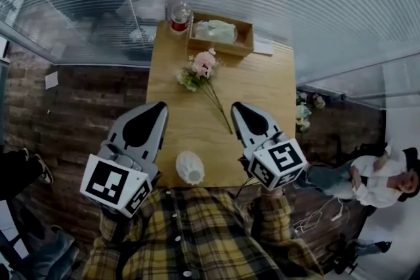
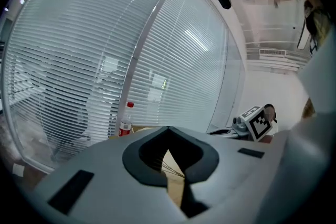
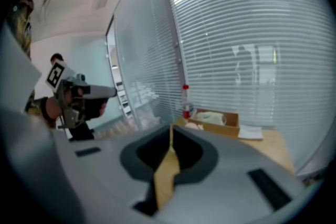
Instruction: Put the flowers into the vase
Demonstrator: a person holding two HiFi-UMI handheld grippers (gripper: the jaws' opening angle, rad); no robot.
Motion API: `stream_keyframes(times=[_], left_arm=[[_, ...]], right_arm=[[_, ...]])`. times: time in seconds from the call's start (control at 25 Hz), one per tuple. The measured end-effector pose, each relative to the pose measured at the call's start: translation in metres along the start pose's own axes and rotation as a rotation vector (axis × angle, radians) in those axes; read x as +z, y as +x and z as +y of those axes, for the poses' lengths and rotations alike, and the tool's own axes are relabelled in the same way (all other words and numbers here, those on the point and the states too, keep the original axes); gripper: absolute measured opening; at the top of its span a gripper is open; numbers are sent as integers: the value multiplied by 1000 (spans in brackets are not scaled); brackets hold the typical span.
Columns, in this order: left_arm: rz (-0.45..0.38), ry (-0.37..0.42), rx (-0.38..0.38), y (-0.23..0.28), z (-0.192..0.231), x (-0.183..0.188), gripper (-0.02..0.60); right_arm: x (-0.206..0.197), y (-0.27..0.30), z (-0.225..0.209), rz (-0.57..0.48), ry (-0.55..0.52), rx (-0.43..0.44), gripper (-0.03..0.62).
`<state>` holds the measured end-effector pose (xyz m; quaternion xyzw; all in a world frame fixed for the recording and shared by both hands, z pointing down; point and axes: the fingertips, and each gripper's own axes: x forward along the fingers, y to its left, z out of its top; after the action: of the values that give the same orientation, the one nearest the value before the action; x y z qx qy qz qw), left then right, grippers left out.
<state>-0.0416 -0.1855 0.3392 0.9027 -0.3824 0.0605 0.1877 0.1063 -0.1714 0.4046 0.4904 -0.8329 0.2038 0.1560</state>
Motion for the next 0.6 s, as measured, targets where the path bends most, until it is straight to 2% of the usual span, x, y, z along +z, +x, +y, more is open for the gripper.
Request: stream_keyframes(times=[0.28, 0.44, 0.6], left_arm=[[11, -14, 36, -4, 1, -11, 10], [21, -16, 49, -5, 3, -17, 10], [35, -21, 68, -12, 5, -24, 9]], right_arm=[[-22, 19, -8, 97, -25, 49, 20], [-36, 34, -8, 170, -25, 96, 94], [-49, 46, -8, 228, -40, 115, 129]])
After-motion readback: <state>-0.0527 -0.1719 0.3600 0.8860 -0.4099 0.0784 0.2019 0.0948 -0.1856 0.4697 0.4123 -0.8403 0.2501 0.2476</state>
